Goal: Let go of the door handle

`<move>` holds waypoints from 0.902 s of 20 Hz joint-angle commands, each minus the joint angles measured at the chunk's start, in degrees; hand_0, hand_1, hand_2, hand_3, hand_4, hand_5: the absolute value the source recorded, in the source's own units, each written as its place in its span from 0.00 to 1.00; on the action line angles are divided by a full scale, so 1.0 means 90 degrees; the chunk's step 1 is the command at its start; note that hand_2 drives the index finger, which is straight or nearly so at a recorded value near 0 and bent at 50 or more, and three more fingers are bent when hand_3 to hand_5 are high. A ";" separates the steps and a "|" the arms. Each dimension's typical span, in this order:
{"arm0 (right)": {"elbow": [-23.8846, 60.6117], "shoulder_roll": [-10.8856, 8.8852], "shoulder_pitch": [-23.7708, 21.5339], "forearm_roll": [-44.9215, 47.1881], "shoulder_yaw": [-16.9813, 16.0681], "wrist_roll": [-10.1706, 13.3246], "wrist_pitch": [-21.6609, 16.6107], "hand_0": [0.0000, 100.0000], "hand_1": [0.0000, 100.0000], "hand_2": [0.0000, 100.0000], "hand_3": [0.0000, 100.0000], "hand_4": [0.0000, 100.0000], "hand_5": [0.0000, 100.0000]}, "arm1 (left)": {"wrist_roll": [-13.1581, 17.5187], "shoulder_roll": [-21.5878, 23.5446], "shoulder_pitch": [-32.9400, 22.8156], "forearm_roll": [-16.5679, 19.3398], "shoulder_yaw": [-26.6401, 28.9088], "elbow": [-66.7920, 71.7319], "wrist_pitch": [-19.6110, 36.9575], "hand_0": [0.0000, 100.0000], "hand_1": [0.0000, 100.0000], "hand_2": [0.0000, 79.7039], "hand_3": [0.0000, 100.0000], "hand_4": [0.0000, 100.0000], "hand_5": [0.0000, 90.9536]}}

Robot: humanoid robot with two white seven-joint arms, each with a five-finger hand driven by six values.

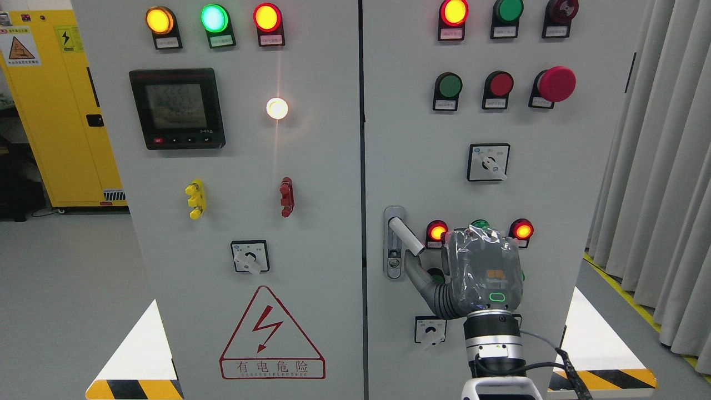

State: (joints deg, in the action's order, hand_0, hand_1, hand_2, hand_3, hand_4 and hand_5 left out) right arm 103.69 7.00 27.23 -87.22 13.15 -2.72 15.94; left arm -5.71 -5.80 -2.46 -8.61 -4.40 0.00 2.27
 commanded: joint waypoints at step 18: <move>0.0110 -0.0006 0.0012 0.0013 -0.0036 -0.0010 -0.0004 0.39 0.30 1.00 1.00 1.00 1.00 | 0.0000 0.0000 0.0000 0.0000 0.0000 -0.0098 0.0001 0.12 0.56 0.00 0.00 0.00 0.00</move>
State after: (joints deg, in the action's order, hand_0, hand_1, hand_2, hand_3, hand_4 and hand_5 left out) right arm 104.33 6.96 27.30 -87.17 12.94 -2.83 15.94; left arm -5.71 -5.80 -2.46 -8.61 -4.39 0.00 2.27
